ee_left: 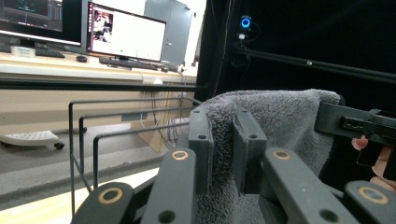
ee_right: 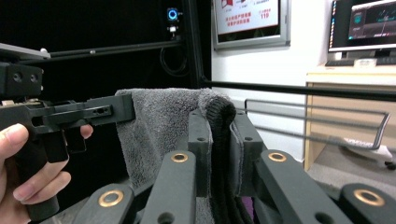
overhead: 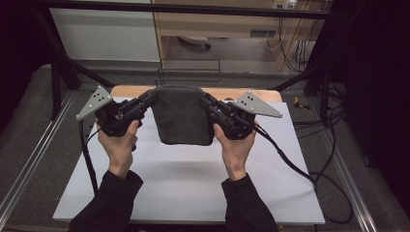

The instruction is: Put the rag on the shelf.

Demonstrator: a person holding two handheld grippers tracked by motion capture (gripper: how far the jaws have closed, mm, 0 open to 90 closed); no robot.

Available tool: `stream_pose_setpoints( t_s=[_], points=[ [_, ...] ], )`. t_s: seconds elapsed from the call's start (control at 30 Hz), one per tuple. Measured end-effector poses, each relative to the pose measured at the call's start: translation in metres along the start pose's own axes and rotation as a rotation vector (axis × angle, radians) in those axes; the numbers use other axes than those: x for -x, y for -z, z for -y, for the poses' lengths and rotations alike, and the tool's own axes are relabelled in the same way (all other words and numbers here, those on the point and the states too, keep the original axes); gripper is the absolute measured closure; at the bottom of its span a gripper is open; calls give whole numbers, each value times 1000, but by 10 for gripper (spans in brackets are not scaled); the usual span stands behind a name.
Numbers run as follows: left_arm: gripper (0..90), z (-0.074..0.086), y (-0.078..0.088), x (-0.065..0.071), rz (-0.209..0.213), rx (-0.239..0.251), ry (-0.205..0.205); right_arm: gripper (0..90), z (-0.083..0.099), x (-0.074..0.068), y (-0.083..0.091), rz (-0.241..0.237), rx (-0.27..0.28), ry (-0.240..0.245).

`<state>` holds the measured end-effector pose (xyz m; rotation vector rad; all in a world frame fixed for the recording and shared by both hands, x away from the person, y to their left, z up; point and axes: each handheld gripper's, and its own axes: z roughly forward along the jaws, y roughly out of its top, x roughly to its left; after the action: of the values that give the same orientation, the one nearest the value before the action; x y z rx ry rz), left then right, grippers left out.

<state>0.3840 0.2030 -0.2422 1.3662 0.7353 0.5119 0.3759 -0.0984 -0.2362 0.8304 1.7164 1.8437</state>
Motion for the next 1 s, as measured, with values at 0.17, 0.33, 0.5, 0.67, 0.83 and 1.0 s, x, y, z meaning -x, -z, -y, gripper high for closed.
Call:
stream_pose_setpoints(
  t_s=[0.17, 0.33, 0.5, 0.67, 0.83, 1.0],
  points=[
    [794, -8, -5, -1, 1, 22, 2, 818, -10, 0, -2, 16, 15, 18],
    [794, -17, -9, -2, 4, 40, 7, 818, -19, 0, -5, 27, 31, 27],
    [794, -27, -12, -3, 5, 59, 4, 818, -30, 1, -9, 35, 46, 38],
    [794, -38, -14, -4, 1, 77, -4, 818, -42, 0, -13, 40, 56, 52],
    [794, -48, -19, -6, 1, 86, -11, 818, -51, 1, -18, 48, 69, 58],
    [794, -57, -25, -8, -3, 98, -12, 818, -59, 5, -23, 54, 81, 58]
  ],
)
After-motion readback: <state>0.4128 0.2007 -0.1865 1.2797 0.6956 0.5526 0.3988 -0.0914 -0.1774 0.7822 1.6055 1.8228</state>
